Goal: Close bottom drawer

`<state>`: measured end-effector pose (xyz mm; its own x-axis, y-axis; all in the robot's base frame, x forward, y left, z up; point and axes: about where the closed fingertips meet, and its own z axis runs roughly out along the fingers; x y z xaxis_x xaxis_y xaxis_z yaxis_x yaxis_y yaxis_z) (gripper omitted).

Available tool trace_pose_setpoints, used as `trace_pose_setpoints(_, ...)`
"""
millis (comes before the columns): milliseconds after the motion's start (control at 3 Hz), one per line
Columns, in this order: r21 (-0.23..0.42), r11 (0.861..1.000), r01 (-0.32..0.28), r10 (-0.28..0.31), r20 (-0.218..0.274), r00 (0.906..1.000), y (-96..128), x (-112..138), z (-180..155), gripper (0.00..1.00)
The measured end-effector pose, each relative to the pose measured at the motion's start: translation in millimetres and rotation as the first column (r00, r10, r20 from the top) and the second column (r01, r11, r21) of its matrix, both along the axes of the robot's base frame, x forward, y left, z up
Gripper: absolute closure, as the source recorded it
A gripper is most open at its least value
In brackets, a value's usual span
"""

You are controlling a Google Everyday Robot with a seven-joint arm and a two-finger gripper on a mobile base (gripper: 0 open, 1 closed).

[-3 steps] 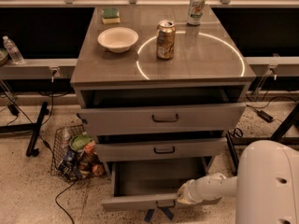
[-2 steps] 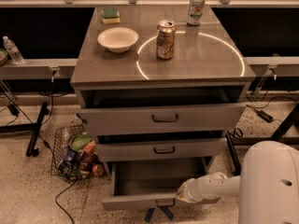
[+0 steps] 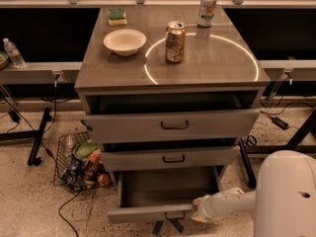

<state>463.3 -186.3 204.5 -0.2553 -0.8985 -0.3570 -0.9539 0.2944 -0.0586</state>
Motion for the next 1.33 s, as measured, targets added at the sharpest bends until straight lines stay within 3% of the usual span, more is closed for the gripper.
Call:
trace_pose_setpoints(333, -0.012, 1.0, 0.017, -0.017, 0.01, 0.9998, -14, -11, 12, 0.9)
trace_pose_setpoints(667, -0.016, 1.0, 0.026, -0.025, 0.029, 0.9993, -20, -14, 24, 1.0)
trace_pose_setpoints(1333, -0.031, 0.999, 0.028, -0.028, -0.011, 0.9995, -24, -32, 3, 1.0)
